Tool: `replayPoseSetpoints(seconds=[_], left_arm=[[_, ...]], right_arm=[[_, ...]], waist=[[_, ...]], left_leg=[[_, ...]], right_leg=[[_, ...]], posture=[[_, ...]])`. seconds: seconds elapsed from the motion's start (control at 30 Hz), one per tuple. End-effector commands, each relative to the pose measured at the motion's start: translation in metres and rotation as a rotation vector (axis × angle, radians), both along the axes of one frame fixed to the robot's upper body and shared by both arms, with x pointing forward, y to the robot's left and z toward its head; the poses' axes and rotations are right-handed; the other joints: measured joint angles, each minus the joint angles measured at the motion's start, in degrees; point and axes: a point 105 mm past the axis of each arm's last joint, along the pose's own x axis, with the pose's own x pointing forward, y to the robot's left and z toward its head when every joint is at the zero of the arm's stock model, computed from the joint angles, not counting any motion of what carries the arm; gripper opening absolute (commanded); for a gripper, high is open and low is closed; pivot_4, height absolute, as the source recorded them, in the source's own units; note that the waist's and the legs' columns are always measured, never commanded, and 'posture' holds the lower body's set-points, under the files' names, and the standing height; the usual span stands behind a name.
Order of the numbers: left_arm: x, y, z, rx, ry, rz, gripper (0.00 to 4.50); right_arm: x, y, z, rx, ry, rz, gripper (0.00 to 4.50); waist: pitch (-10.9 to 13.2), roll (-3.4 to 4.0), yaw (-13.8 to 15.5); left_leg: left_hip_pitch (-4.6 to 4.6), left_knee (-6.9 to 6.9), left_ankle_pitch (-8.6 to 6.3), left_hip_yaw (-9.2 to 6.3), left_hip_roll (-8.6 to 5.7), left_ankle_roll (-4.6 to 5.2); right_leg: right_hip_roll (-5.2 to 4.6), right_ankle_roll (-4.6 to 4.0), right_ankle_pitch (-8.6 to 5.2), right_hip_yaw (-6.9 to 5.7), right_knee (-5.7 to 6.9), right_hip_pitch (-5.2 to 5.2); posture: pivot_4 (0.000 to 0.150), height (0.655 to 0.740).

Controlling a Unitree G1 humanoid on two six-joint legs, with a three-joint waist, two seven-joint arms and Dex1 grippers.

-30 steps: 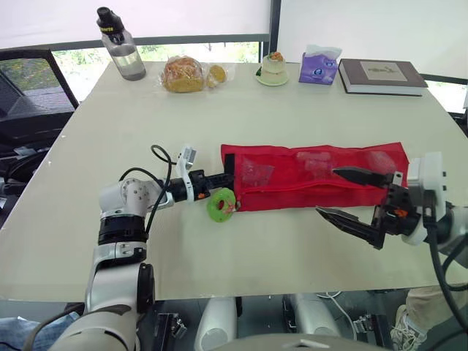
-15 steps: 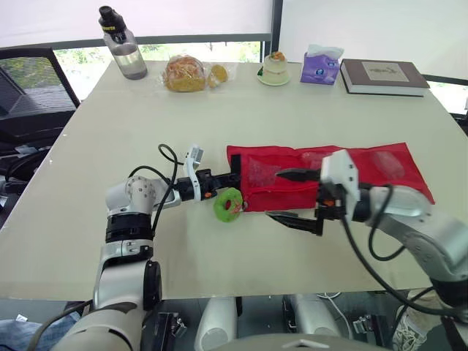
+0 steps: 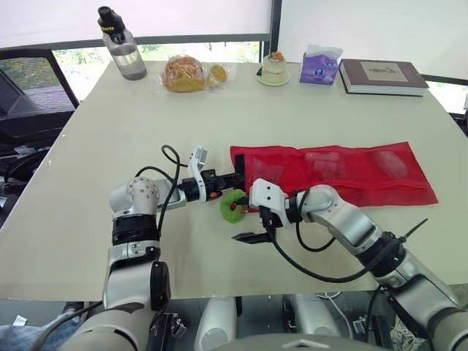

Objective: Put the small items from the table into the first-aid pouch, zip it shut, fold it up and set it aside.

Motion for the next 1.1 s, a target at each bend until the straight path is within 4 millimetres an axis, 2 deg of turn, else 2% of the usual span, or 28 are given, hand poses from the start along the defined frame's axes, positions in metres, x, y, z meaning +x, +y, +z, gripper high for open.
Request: replayPoseSetpoints(seconds=[0.03,0.07,0.17,0.4,0.47,0.6,0.7,0.9,1.1], left_arm=[[-0.006,-0.007,0.001,-0.03,0.009,-0.029,0.05],[-0.006,-0.007,0.0,-0.031,0.009,-0.028,0.05],[-0.007,-0.007,-0.001,-0.03,0.011,-0.023,0.0],[-0.007,-0.007,-0.002,-0.03,0.009,-0.012,0.0],[-0.007,-0.006,-0.002,-0.027,0.008,-0.01,0.0],[-0.005,0.002,-0.003,-0.013,0.001,0.019,0.0],[-0.006,0.005,-0.004,-0.012,-0.008,0.031,0.0],[-0.011,0.007,-0.007,0.002,-0.02,0.03,0.0],[-0.015,0.009,-0.016,0.084,-0.079,-0.002,0.0]], right_arm=[[0.011,-0.005,-0.01,-0.099,-0.047,-0.048,4.5],[0.011,-0.005,-0.011,-0.107,-0.049,-0.049,4.5],[0.012,-0.003,-0.013,-0.128,-0.061,-0.056,3.62],[0.021,-0.011,-0.019,-0.168,-0.102,-0.107,0.15],[0.021,-0.014,-0.017,-0.158,-0.106,-0.115,0.06],[0.021,-0.016,0.017,0.086,-0.043,-0.209,0.06],[0.024,-0.033,0.032,0.209,0.008,-0.337,0.06],[0.024,-0.073,0.037,0.361,0.104,-0.571,0.06],[0.026,-0.112,0.032,0.366,0.069,-0.755,0.06]], waist=[[0.0,0.0,0.02],[0.0,0.0,0.0],[-0.01,0.01,-0.03],[-0.02,0.01,0.0],[-0.02,0.0,0.01],[-0.02,0.0,0.01],[-0.02,0.01,-0.2],[-0.02,0.01,-0.35],[-0.02,0.01,-0.48]], left_leg=[[0.0,0.0,0.0,0.0,0.0,0.0],[0.0,0.0,0.0,0.0,0.0,0.0],[0.01,0.0,0.0,0.0,0.0,0.0],[0.04,0.0,0.0,0.01,-0.01,-0.01],[0.04,-0.01,0.0,0.0,-0.01,-0.01],[0.02,-0.01,0.0,0.0,-0.01,-0.01],[0.05,-0.05,0.0,0.0,0.0,-0.01],[0.06,-0.15,-0.01,0.02,0.0,-0.02],[0.08,-0.22,-0.01,0.09,0.0,-0.01]], right_leg=[[0.0,0.0,0.0,0.0,0.0,0.0],[0.0,0.0,0.0,0.0,0.0,0.0],[-0.01,0.0,0.0,0.0,0.0,0.01],[-0.02,0.0,0.0,0.0,-0.02,0.04],[-0.02,0.0,0.0,0.0,-0.02,0.05],[-0.04,0.0,0.0,-0.01,-0.04,0.06],[-0.02,0.0,0.0,0.0,-0.02,0.05],[-0.03,-0.01,0.0,0.03,-0.05,0.03],[-0.03,-0.02,-0.01,0.08,-0.06,-0.02]], posture=[[0.15,0.74],[0.15,0.74],[0.15,0.74],[0.15,0.74],[0.15,0.74],[0.15,0.74],[0.15,0.74],[0.15,0.74],[0.15,0.74]])
